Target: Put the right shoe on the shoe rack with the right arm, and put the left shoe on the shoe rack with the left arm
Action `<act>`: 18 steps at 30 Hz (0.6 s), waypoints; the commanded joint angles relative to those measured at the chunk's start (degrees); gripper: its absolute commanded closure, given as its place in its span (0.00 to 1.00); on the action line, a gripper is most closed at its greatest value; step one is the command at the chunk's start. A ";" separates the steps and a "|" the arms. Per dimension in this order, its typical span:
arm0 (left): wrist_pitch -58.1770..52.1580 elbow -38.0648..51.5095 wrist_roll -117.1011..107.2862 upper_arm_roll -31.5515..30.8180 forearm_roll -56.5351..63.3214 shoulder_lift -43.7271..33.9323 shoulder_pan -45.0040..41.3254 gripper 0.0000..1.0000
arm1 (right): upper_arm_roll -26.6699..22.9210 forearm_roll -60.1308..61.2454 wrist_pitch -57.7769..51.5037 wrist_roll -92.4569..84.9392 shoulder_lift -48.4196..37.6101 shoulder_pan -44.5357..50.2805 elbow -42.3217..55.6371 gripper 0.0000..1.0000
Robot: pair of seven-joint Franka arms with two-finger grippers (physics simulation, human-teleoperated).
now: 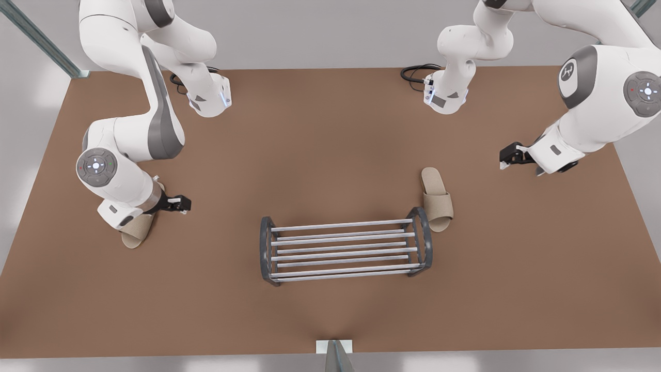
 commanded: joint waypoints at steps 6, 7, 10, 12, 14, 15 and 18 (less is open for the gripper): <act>-24.15 0.11 -42.96 0.00 27.67 9.33 -42.91 0.00 | -0.34 -0.64 1.85 0.56 10.86 -5.64 1.37 0.00; -26.35 -2.51 -57.47 0.09 30.75 14.17 -50.65 0.00 | -0.34 -1.60 3.70 0.47 12.53 -6.43 1.37 0.00; -22.40 -18.51 -72.42 0.09 37.87 13.30 -58.93 0.00 | -0.34 -2.31 6.25 0.38 15.26 -8.54 0.75 0.00; -5.89 -32.66 -89.03 0.09 38.31 8.82 -59.28 0.00 | 0.01 -2.05 7.74 0.47 14.82 -9.24 -2.15 0.00; 13.88 -41.01 -114.95 1.05 41.82 8.20 -59.19 0.00 | 3.78 -2.05 9.49 0.29 12.45 -13.72 -6.80 0.00; 24.17 -45.06 -128.31 3.16 45.43 7.76 -59.19 0.00 | 9.06 -2.40 18.19 -0.23 8.32 -19.96 -15.58 0.00; 45.08 -50.85 -148.34 9.83 51.04 6.27 -59.19 0.00 | 11.00 -2.57 26.01 -1.11 2.79 -22.69 -24.02 0.00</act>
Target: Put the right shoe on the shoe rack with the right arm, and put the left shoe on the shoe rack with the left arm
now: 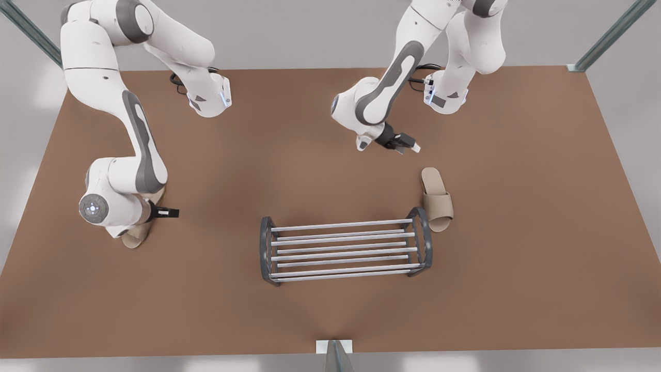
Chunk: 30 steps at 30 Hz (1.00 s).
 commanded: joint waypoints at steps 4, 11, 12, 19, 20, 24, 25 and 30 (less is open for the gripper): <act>33.91 -8.21 -135.78 4.47 29.19 -4.19 -0.11 0.00 | 0.74 -0.15 33.26 -8.91 -3.64 -4.34 -13.53 0.00; 26.08 -20.52 -146.16 4.55 33.33 -6.56 -8.90 0.00 | 1.70 -0.24 41.18 -13.66 1.28 -7.94 -11.43 0.00; 26.00 -21.48 -147.13 4.55 33.33 -7.09 -8.90 0.00 | 1.70 -0.15 41.18 -13.31 1.55 -8.21 -11.42 0.00; 27.58 -25.61 -150.56 14.40 39.93 -5.94 -8.63 0.00 | 1.70 0.03 37.84 -12.26 0.23 -8.91 -14.59 0.00; 28.81 -25.61 -150.47 14.48 39.93 -5.77 -8.63 0.00 | 1.79 0.03 37.49 -11.99 -0.91 -9.35 -15.46 0.00; 35.75 -25.53 -150.30 15.54 53.63 -3.31 -7.58 0.00 | 2.05 0.03 35.90 -9.36 -5.13 -9.18 -19.51 0.00; 36.37 -25.61 -150.30 15.54 56.53 -3.31 -7.58 0.01 | 3.02 0.03 35.90 -7.78 -6.80 -9.53 -21.61 0.00; 37.77 -25.88 -150.30 17.12 69.02 -1.99 -6.70 0.01 | 3.02 0.03 36.08 -2.95 -8.29 -9.70 -24.26 0.00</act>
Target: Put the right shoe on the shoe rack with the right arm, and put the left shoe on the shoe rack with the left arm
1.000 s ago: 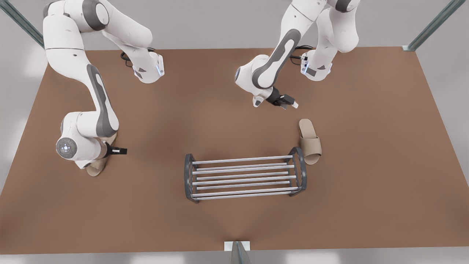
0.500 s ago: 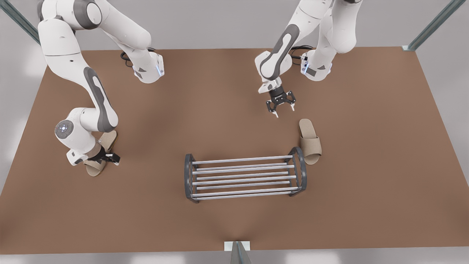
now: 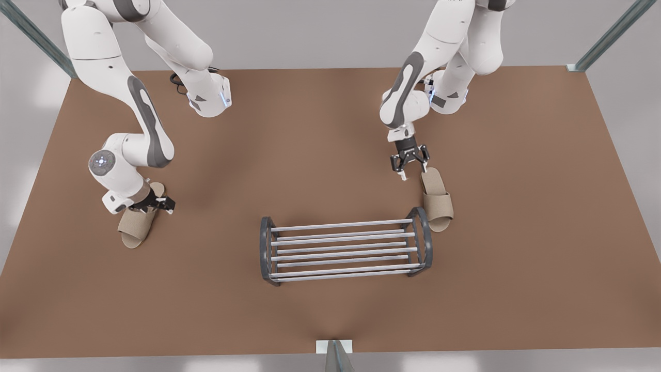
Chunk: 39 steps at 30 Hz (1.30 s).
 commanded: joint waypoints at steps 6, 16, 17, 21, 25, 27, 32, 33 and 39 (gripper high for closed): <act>3.19 -1.88 -34.04 5.05 12.57 0.23 0.11 0.01 | -0.07 0.09 0.25 11.52 4.91 0.03 3.64 0.00; 5.56 -1.96 -36.76 8.39 19.25 3.30 3.27 0.00 | 0.11 0.00 -7.48 13.28 1.84 -0.84 1.53 0.00; 5.73 -1.79 -36.85 8.39 19.51 4.09 3.28 0.00 | 0.11 0.00 -7.57 12.23 1.66 -1.29 1.79 0.00; 5.73 -1.00 -37.29 8.30 19.60 5.33 3.36 0.00 | -0.15 -0.26 -14.08 -1.66 6.31 -7.35 15.49 0.00; 5.73 0.58 -37.46 7.95 19.60 7.08 3.28 0.00 | 0.02 0.09 -19.95 -6.59 9.92 -9.99 20.34 0.00; 5.73 1.02 -37.46 7.95 19.60 7.35 3.19 0.00 | 2.31 0.44 -21.28 -4.74 7.03 -10.78 15.77 0.00; 5.73 2.69 -38.69 7.42 19.60 9.54 3.10 0.00 | 2.31 0.44 -19.88 -4.74 6.41 -13.94 12.34 0.00; 5.73 2.78 -38.96 7.42 19.60 9.63 3.19 0.00 | 2.31 0.44 -19.61 -4.74 6.41 -14.03 12.07 0.00; 5.73 4.36 -39.84 7.42 19.69 11.57 3.45 0.00 | 2.31 0.44 -17.24 -5.35 6.49 -15.35 9.97 0.00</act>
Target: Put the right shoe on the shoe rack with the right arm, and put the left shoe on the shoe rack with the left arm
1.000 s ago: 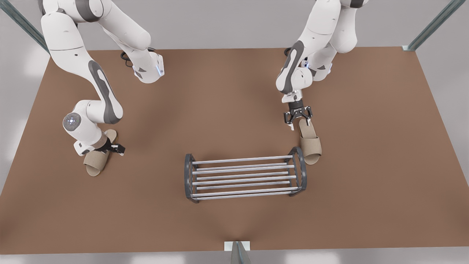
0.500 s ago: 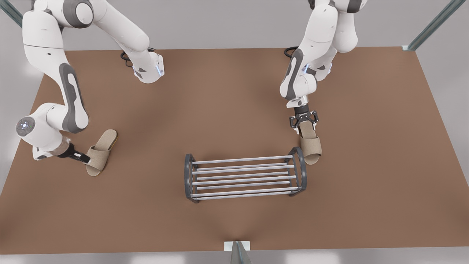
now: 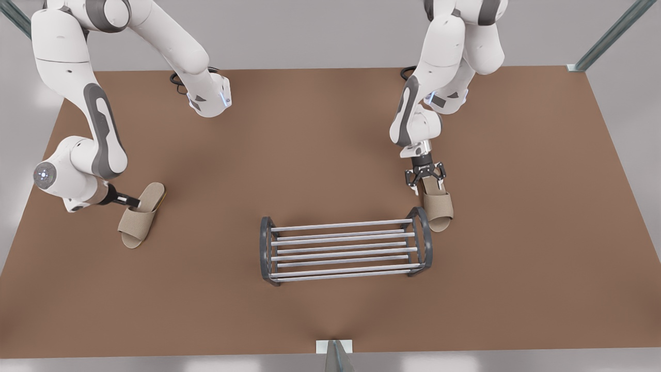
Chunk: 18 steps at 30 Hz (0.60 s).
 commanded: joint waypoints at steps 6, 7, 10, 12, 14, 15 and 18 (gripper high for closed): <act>-0.03 1.79 -39.92 0.01 1.08 1.38 1.18 0.00 | -0.08 -0.08 5.41 -4.75 0.69 -0.71 -0.74 0.00; -0.03 2.40 -40.01 0.01 1.08 1.73 1.27 0.00 | -0.08 -0.17 5.59 -4.75 1.22 -0.71 -0.48 0.00; -0.03 3.28 -40.01 0.01 1.08 1.82 1.27 0.00 | -0.16 -0.61 6.99 -4.84 2.80 -0.97 -0.30 0.00; 0.41 3.81 -40.01 -0.08 1.17 2.52 1.36 0.00 | -0.25 -0.69 8.49 -5.02 4.03 -0.98 0.31 0.00; 0.50 4.34 -40.01 -0.26 1.52 2.87 2.41 0.00 | -0.25 -0.69 8.49 -5.02 4.73 -0.98 0.84 0.00; 0.50 4.60 -40.01 -0.26 1.52 3.40 2.41 0.00 | -0.25 -0.69 9.10 -5.02 5.00 -0.98 0.93 0.00; 0.50 5.48 -39.92 -1.75 1.61 4.37 3.73 0.00 | -0.43 -0.69 9.54 -6.16 5.79 -1.06 1.45 0.00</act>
